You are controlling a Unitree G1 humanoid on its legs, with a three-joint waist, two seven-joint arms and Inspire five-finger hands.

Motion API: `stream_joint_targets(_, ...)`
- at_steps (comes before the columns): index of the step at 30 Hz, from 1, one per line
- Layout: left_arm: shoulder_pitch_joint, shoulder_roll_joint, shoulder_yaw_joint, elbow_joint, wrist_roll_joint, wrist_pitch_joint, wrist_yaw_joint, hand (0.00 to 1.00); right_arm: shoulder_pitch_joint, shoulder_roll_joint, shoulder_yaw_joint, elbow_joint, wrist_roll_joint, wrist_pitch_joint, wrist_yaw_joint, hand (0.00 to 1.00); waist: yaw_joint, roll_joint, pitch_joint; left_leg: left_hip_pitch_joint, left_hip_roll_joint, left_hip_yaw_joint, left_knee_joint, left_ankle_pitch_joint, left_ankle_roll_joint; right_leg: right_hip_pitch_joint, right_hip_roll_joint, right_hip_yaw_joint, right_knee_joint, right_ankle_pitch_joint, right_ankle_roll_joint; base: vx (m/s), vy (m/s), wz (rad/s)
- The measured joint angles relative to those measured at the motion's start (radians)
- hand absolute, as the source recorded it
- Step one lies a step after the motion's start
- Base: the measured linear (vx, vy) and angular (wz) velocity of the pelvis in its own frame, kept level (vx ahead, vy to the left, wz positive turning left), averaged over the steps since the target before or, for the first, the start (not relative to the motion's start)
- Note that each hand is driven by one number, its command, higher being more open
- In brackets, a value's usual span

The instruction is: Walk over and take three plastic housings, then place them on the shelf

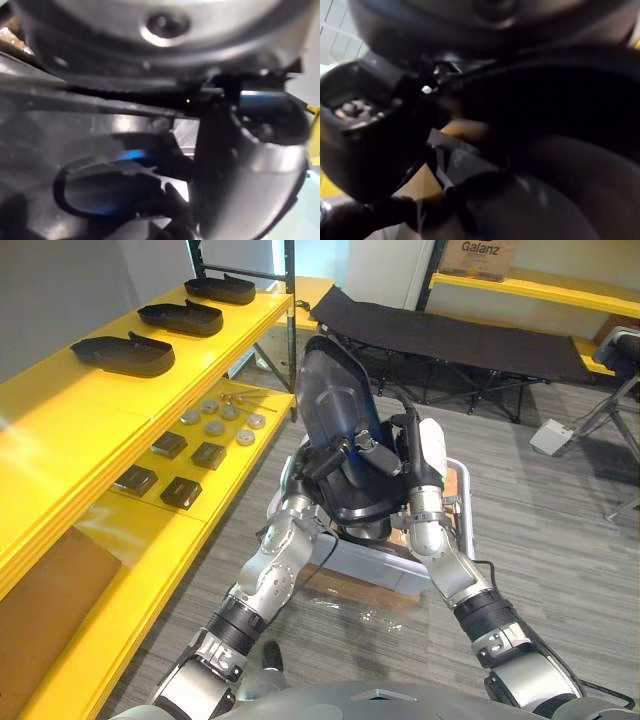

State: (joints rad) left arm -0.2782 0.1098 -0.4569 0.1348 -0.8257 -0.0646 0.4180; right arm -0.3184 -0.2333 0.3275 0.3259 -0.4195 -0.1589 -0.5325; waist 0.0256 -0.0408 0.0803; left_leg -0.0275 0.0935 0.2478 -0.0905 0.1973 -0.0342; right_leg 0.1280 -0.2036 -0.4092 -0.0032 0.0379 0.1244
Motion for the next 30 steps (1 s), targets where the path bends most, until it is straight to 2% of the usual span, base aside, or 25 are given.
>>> stream_joint_targets(3, 0.000, 0.000, -0.009, 0.013, 0.013, -0.027, 0.013, 0.00, 0.000, 0.006, 0.001, 0.000, 0.000, 0.000, 0.001, 0.00, -0.001, -0.005, -0.002, 0.001, 0.001, -0.001, 0.000, -0.001, -0.001, 0.001, 0.001, 0.000, -0.001, 0.000, 0.000, 0.00, 0.000, 0.00)
stream_joint_targets(9, 0.000, 0.000, -0.022, 0.013, 0.019, -0.043, 0.037, 0.00, 0.002, 0.006, 0.003, 0.000, 0.000, 0.000, 0.001, 0.00, -0.002, -0.018, -0.003, 0.003, 0.003, -0.001, 0.000, -0.001, -0.001, 0.003, 0.004, 0.001, -0.001, -0.002, -0.002, 0.00, 0.000, 0.00)
stream_joint_targets(10, 0.000, 0.000, -0.024, 0.013, 0.023, -0.044, 0.038, 0.00, 0.004, 0.007, 0.003, 0.000, 0.000, 0.000, 0.000, 1.00, -0.002, -0.020, -0.002, 0.003, 0.003, -0.001, 0.000, -0.001, -0.001, 0.003, 0.004, 0.001, -0.002, -0.002, -0.003, 0.00, 0.000, 0.00)
stream_joint_targets(13, 0.000, -0.004, -0.025, 0.013, 0.053, -0.053, 0.043, 0.00, 0.029, 0.016, 0.001, -0.020, 0.001, -0.002, -0.009, 1.00, -0.002, -0.025, -0.002, 0.004, 0.003, 0.001, 0.000, -0.001, -0.002, 0.004, 0.005, 0.000, -0.001, -0.002, -0.003, 0.00, 0.000, 0.00)
stream_joint_targets(17, 0.000, -0.035, 0.044, 0.010, 0.097, -0.092, 0.060, 0.00, 0.113, 0.047, 0.030, -0.087, 0.003, -0.038, -0.017, 1.00, -0.007, -0.028, -0.003, 0.012, 0.001, 0.007, 0.000, -0.002, -0.003, 0.002, 0.007, 0.001, 0.011, -0.008, -0.011, 0.01, 0.003, -0.06)
stream_joint_targets(21, 0.022, -0.056, 0.076, -0.051, 0.288, -0.130, 0.069, 0.00, 0.155, 0.080, 0.038, -0.134, 0.018, -0.050, -0.022, 1.00, -0.010, -0.028, -0.003, 0.012, 0.004, 0.008, 0.000, -0.003, -0.006, -0.002, 0.008, 0.002, 0.020, -0.016, -0.016, 0.00, 0.000, 0.00)
stream_joint_targets(24, 0.060, -0.057, 0.075, -0.155, 0.412, -0.146, 0.067, 0.00, 0.181, 0.083, 0.038, -0.204, 0.098, -0.086, -0.010, 1.00, -0.010, -0.028, -0.003, 0.012, 0.002, 0.008, 0.000, -0.003, -0.006, -0.005, 0.007, 0.003, 0.019, -0.016, -0.016, 0.00, 0.000, 0.00)
stream_joint_targets(27, 0.102, -0.055, 0.071, -0.249, 0.550, -0.167, 0.048, 0.00, 0.233, 0.085, 0.024, -0.290, 0.244, -0.132, 0.067, 1.00, -0.015, -0.027, -0.003, 0.011, 0.003, 0.009, 0.000, -0.004, -0.007, -0.006, 0.007, 0.003, 0.018, -0.017, -0.015, 0.00, 0.000, 0.00)
stream_joint_targets(29, 0.138, -0.049, 0.073, -0.300, 0.686, -0.177, 0.026, 0.00, 0.284, 0.082, -0.011, -0.348, 0.378, -0.155, 0.156, 1.00, -0.024, -0.024, -0.004, 0.009, 0.003, 0.010, 0.000, -0.004, -0.007, -0.009, 0.007, 0.004, 0.017, -0.020, -0.012, 0.00, 0.000, 0.00)
stream_joint_targets(30, 0.141, -0.047, 0.074, -0.303, 0.701, -0.177, 0.025, 0.00, 0.291, 0.082, -0.018, -0.357, 0.406, -0.158, 0.170, 1.00, -0.025, -0.023, -0.004, 0.008, 0.003, 0.011, 0.000, -0.005, -0.007, -0.010, 0.007, 0.004, 0.017, -0.020, -0.012, 0.00, 0.003, -0.05)
